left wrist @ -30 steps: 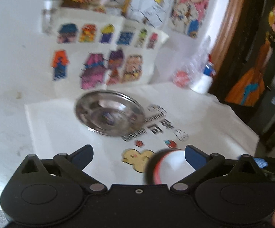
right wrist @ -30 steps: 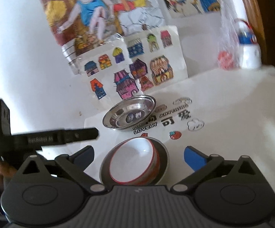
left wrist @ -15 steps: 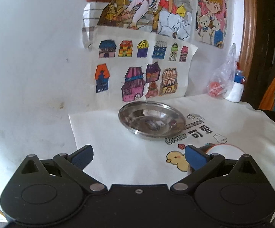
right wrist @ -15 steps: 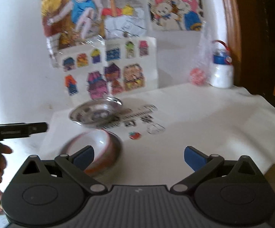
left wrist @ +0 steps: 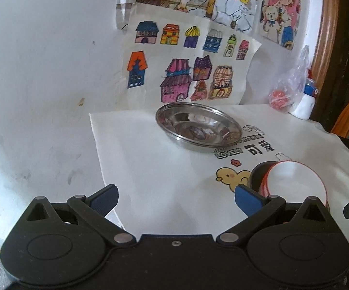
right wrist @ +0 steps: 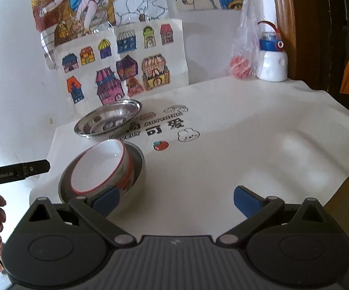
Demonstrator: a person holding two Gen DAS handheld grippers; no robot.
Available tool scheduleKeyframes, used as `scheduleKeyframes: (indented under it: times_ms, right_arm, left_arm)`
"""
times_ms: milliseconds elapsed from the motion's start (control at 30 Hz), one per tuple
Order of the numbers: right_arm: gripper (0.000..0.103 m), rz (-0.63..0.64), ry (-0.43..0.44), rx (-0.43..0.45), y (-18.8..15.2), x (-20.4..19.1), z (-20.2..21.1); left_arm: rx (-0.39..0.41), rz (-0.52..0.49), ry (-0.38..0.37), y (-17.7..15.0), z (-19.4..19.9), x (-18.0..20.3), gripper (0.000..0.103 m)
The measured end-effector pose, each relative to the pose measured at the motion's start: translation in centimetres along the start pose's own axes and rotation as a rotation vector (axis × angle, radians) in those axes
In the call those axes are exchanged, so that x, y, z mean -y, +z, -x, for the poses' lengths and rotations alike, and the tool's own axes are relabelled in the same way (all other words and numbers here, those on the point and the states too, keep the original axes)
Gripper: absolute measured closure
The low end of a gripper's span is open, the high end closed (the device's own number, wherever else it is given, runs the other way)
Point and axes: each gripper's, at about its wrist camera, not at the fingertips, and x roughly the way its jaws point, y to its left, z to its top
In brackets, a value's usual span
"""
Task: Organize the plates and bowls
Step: 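Move both grippers to the steel bowl holding the nested white bowls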
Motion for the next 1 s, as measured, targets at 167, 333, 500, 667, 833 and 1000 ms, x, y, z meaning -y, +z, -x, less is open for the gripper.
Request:
scheduleKeyframes:
  times_ms: [167,333,500,667,833,1000]
  right_arm:
    - [0.0,-0.02,-0.027,-0.023,0.1,0.0,-0.6]
    - [0.0,-0.086,-0.014,-0.03,0.3,0.9,-0.9]
    - [0.0,-0.091,0.0,-0.056,1.1,1.5,-1.4]
    - [0.0,-0.002,-0.005,-0.082,1.8,0.4,-1.9]
    - [0.0,0.022,0.036,-0.148,2.4,-0.3,-3.0]
    - [0.0,0.073,0.027,-0.184,2.6,-1.0,-3.8]
  left_arm:
    - [-0.024,-0.006,-0.009,-0.3,-0.2,0.1,0.001]
    - [-0.039,-0.013,-0.023,-0.1,-0.4,0.2,0.001]
    - [-0.066,-0.042,-0.028,0.3,-0.6,0.4,0.001]
    - [-0.101,-0.063,-0.073,0.8,-0.7,0.7,0.001]
    - [-0.132,-0.07,-0.106,1.1,-1.1,1.4,0.001]
    - [-0.158,-0.091,-0.108,1.1,-1.7,2.0,0.001]
